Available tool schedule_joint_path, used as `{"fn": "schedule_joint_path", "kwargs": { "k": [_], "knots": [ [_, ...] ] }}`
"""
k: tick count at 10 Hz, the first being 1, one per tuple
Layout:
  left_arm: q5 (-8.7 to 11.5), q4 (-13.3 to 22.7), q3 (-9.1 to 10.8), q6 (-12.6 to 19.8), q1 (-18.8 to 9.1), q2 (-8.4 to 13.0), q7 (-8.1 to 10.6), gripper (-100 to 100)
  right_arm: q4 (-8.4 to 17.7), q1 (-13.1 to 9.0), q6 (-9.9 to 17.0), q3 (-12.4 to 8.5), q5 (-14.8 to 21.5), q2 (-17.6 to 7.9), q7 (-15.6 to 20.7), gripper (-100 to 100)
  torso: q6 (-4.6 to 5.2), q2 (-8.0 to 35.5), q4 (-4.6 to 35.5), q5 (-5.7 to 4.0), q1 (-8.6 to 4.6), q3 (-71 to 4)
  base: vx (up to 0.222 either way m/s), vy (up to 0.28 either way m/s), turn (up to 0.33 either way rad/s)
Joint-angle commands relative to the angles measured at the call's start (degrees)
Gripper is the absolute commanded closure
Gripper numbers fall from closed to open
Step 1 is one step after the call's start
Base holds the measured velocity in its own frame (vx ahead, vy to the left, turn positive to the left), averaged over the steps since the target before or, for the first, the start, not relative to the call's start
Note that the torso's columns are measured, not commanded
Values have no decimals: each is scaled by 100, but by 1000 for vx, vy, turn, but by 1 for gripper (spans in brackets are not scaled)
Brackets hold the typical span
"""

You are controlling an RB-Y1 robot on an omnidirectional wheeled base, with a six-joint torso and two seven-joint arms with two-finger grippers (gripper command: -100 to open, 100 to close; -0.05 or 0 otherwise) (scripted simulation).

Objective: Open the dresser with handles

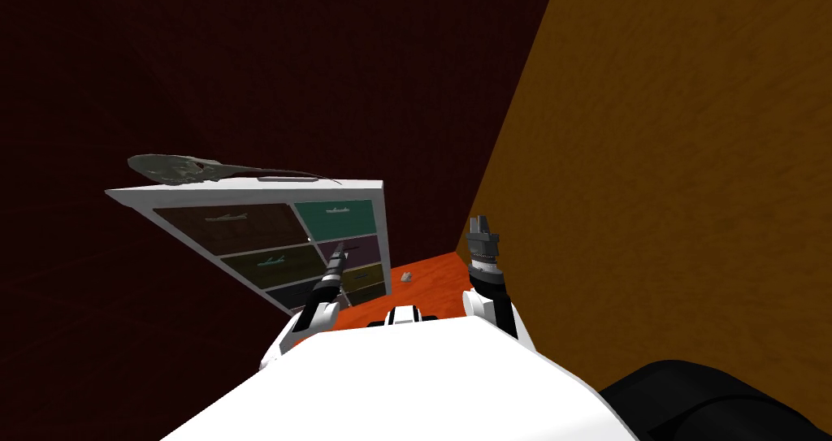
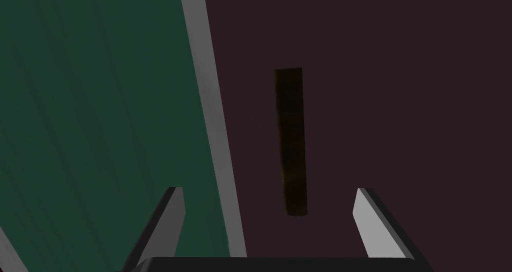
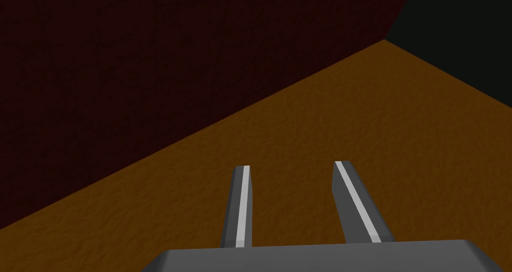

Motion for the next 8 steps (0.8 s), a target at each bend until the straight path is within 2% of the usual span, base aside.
{"fn": "schedule_joint_path", "kwargs": {
  "k": [1, 2, 3, 4, 7, 8],
  "knots": [
    [16, -72, 18, 204, -22, -278, 3, -100, 0, 0, 0, 0, 0, 0, 0, 0, 0, 2, 0, 0, 0, 1, -7, -30, 6],
    [18, -78, 20, 228, -26, -418, 3, -100, 0, 0, 0, 0, 0, 0, 0, 0, 0, 0, 0, 0, -1, 0, 0, -22, 3],
    [16, -64, 16, 202, -22, -332, 3, -100, 0, 0, 0, 0, 0, 0, 0, 0, 0, -2, -1, 0, 1, -1, 0, -10, 0],
    [35, -50, 183, 272, -104, -385, -48, -100, 0, 0, 0, 0, 0, 0, 0, 0, 0, -2, 0, 1, 5, -1, -9, 7, -200],
    [72, -29, 520, 414, -268, -463, -151, -100, 0, -1, 0, 0, 0, -1, 0, 0, -1, 3, 1, 0, 2, 2, -18, 23, -191],
    [61, -16, 453, 387, -262, -453, -134, -100, 0, -1, 0, 0, 0, -1, 0, 0, 0, 1, 0, 0, 0, 0, -9, 15, -35]
  ]
}}
